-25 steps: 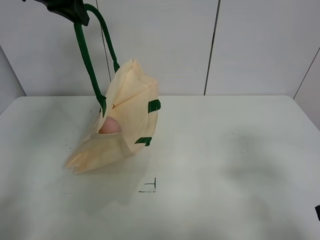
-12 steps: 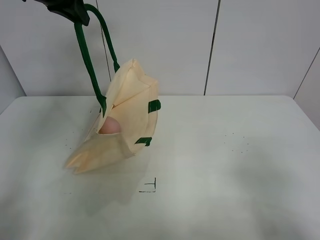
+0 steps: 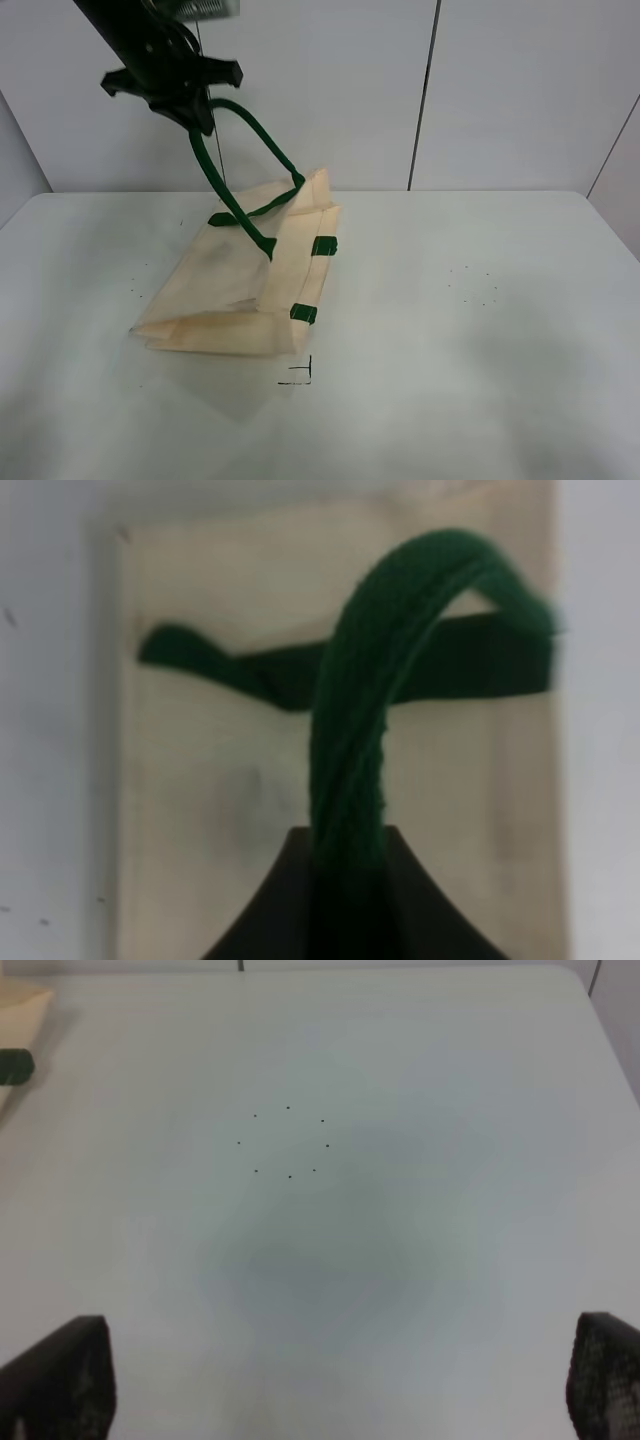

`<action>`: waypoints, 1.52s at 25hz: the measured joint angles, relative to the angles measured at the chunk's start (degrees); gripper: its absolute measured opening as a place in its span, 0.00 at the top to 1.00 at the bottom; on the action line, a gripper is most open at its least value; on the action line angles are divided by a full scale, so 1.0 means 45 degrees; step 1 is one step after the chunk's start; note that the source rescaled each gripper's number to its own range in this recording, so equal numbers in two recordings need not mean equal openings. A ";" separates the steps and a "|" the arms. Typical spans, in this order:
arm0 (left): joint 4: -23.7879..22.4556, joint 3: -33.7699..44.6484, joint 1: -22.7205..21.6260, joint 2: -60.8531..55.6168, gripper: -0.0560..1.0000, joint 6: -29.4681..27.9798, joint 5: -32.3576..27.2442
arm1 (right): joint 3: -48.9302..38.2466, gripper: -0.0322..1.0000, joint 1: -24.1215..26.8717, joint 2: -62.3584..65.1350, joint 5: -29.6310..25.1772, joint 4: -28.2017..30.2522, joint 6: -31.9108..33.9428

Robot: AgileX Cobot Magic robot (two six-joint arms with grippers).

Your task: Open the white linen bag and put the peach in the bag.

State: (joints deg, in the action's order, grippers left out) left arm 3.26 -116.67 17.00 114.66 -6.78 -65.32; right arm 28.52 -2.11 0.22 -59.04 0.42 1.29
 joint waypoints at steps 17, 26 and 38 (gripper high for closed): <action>-0.0053 0.0214 0.0000 0.2692 0.05 0.0028 0.0693 | 0.0000 0.00 0.0000 0.0000 0.0000 0.0016 0.0012; -0.1641 0.0214 -0.0429 0.2692 0.00 0.0090 0.0416 | 0.0000 0.00 0.0000 0.0000 0.0000 0.0021 0.0012; -0.1247 0.0214 -0.3457 0.2628 0.00 0.0457 -0.0325 | 0.0000 0.00 0.0000 0.0000 0.0000 0.0021 0.0012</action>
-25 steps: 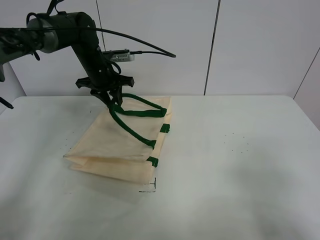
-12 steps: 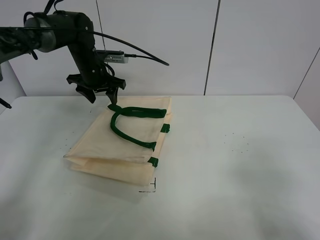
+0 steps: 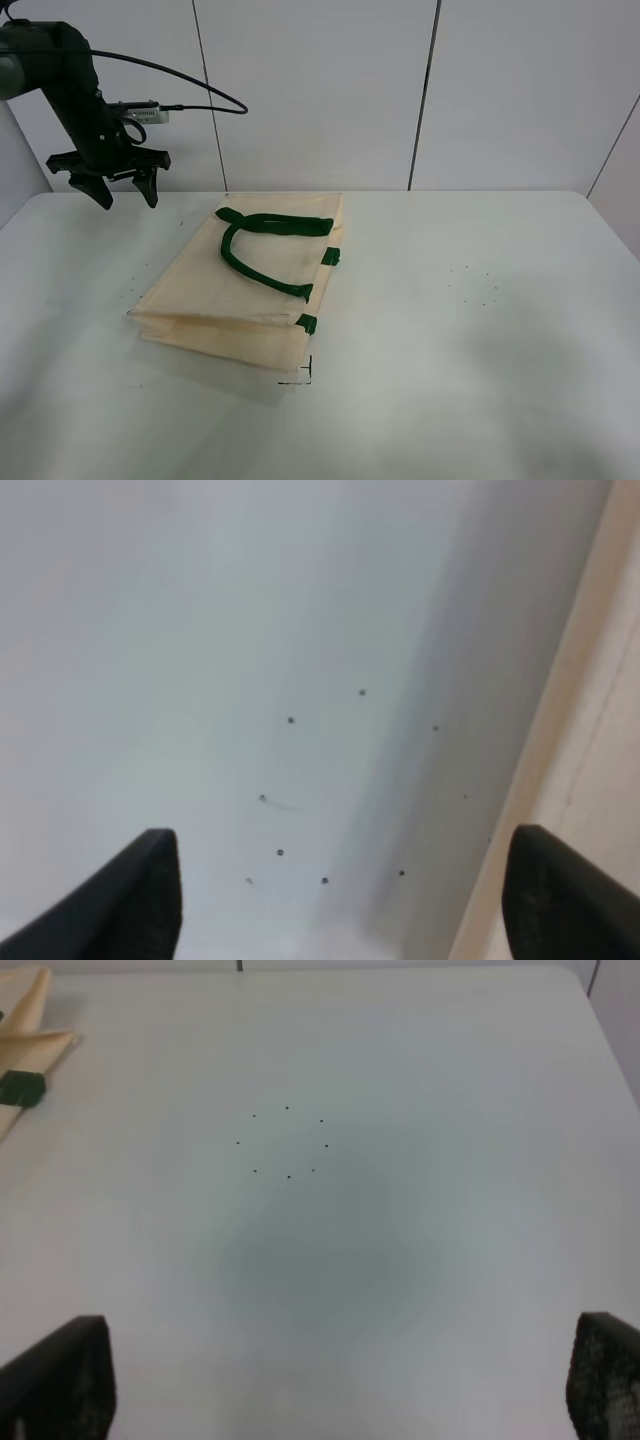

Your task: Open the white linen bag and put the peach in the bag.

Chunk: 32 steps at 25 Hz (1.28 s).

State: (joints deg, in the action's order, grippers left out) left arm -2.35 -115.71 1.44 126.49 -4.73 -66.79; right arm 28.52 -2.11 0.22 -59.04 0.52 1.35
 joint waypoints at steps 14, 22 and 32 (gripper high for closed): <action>0.0030 0.4029 0.0095 -0.5493 0.00 0.0102 -0.0034 | 0.0000 0.00 0.0000 0.0000 0.0000 0.0010 0.0000; -0.0666 0.8942 0.0119 -1.0553 0.00 0.0117 -0.0034 | 0.0000 0.00 0.0000 0.0000 0.0000 0.0010 0.0000; -0.1346 1.4683 0.0119 -1.6180 0.00 0.0117 -0.0034 | 0.0000 0.00 0.0000 0.0000 0.0000 0.0010 0.0000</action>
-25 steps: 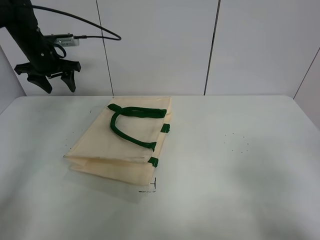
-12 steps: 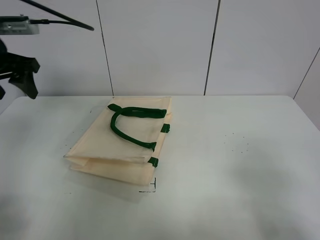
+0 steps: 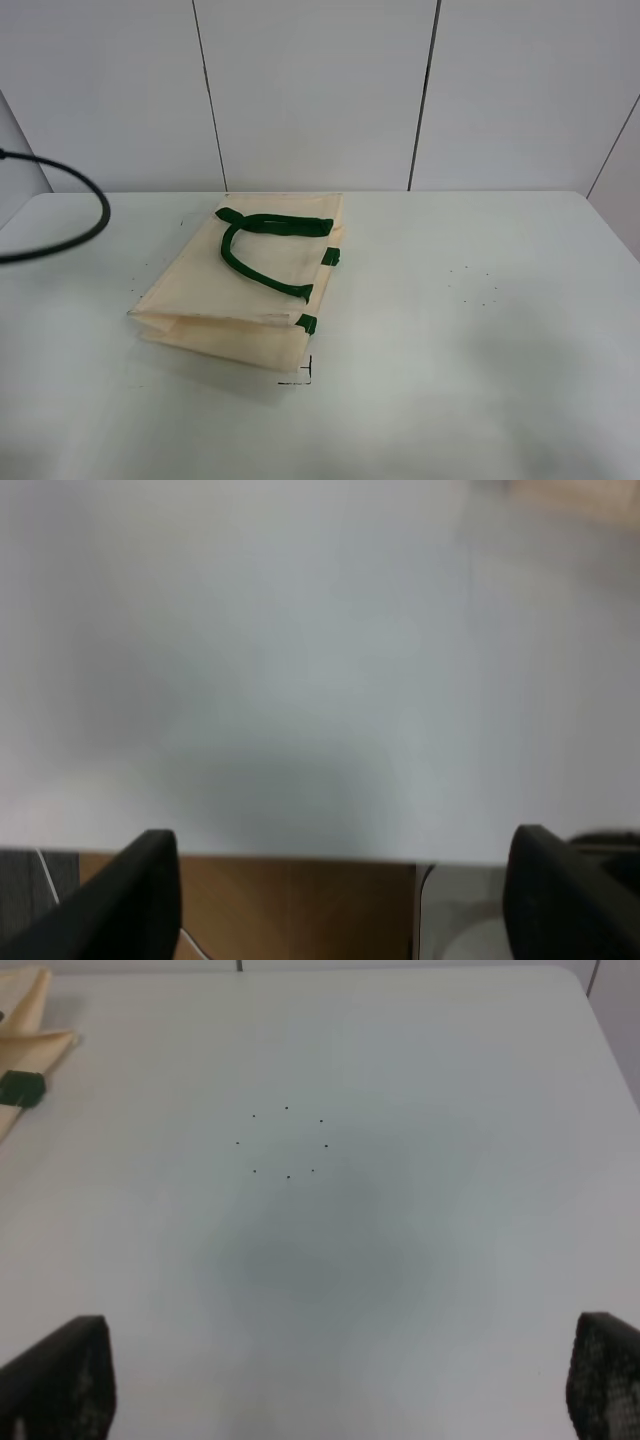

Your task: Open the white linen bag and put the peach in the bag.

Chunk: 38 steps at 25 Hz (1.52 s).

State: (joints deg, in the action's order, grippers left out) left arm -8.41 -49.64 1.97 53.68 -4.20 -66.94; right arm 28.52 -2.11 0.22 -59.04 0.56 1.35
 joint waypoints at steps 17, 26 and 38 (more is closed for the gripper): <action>0.1018 0.4682 0.0000 -0.7723 0.03 0.0036 0.1463 | 0.0000 0.00 0.0000 0.0000 0.0000 0.0000 0.0000; 0.1018 0.4713 0.0000 -1.1086 0.03 0.0042 0.1462 | 0.0000 0.00 0.0000 0.0000 0.0000 0.0000 0.0000; 0.1028 0.4740 0.0000 -1.1984 0.03 0.0042 0.1462 | 0.0000 0.00 0.0000 0.0000 0.0000 0.0000 0.0000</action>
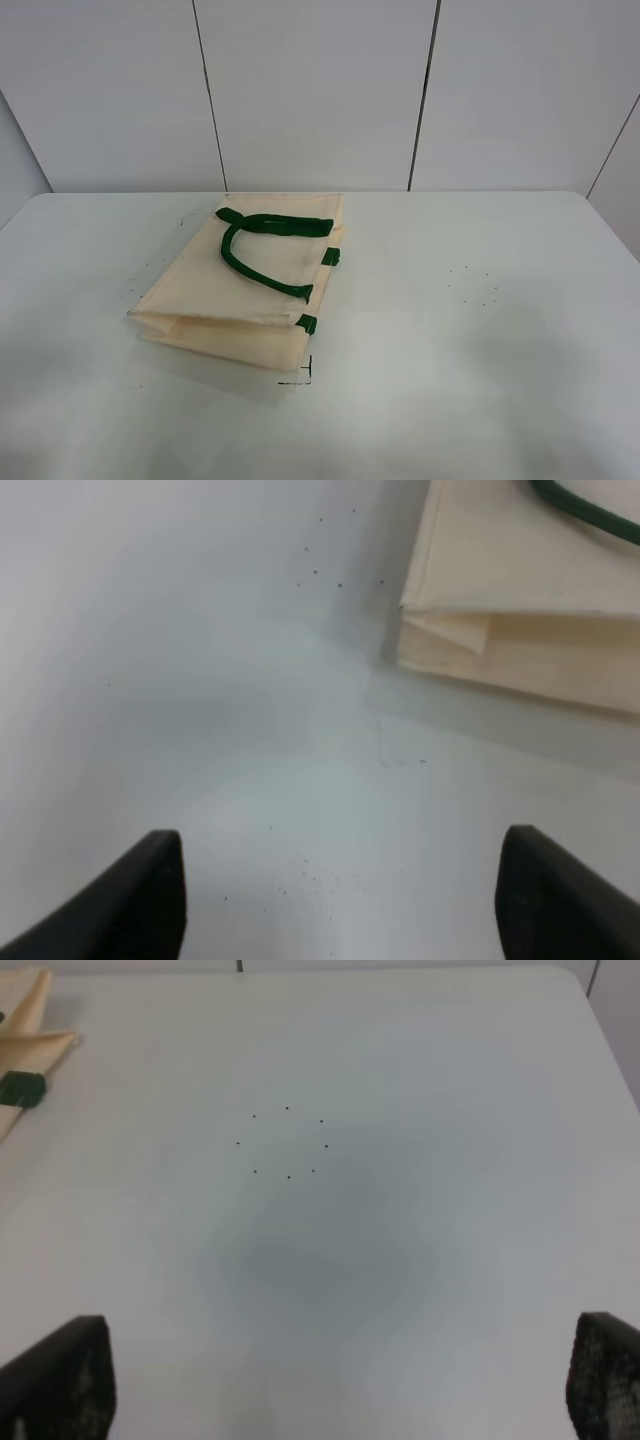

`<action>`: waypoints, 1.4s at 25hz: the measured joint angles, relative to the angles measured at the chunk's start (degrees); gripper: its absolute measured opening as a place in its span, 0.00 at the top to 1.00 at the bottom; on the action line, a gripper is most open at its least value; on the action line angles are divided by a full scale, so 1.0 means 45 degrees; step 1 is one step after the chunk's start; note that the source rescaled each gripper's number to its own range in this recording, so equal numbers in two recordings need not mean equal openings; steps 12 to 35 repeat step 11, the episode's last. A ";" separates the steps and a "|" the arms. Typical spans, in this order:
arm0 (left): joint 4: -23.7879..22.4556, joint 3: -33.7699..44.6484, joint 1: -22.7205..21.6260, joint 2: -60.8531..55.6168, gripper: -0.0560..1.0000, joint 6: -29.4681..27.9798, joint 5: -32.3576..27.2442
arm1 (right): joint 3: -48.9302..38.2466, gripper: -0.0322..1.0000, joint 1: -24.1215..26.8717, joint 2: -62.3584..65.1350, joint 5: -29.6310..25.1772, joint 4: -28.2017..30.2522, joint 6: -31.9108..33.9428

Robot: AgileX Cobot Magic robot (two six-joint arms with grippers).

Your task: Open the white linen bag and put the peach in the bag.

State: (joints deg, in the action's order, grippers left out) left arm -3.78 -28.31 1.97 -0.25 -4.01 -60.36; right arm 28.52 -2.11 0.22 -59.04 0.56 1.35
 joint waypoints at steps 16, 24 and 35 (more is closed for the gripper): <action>0.0029 0.0000 0.0000 0.0000 0.03 0.0016 0.0000 | 0.0000 0.00 0.0000 0.0000 0.0000 0.0000 0.0000; 0.0029 0.0000 0.0000 0.0000 0.03 0.0016 0.0000 | 0.0000 0.00 0.0000 0.0000 0.0000 0.0000 0.0000; 0.0029 0.0000 0.0000 0.0000 0.03 0.0016 0.0000 | 0.0000 0.00 0.0000 0.0000 0.0000 0.0000 0.0000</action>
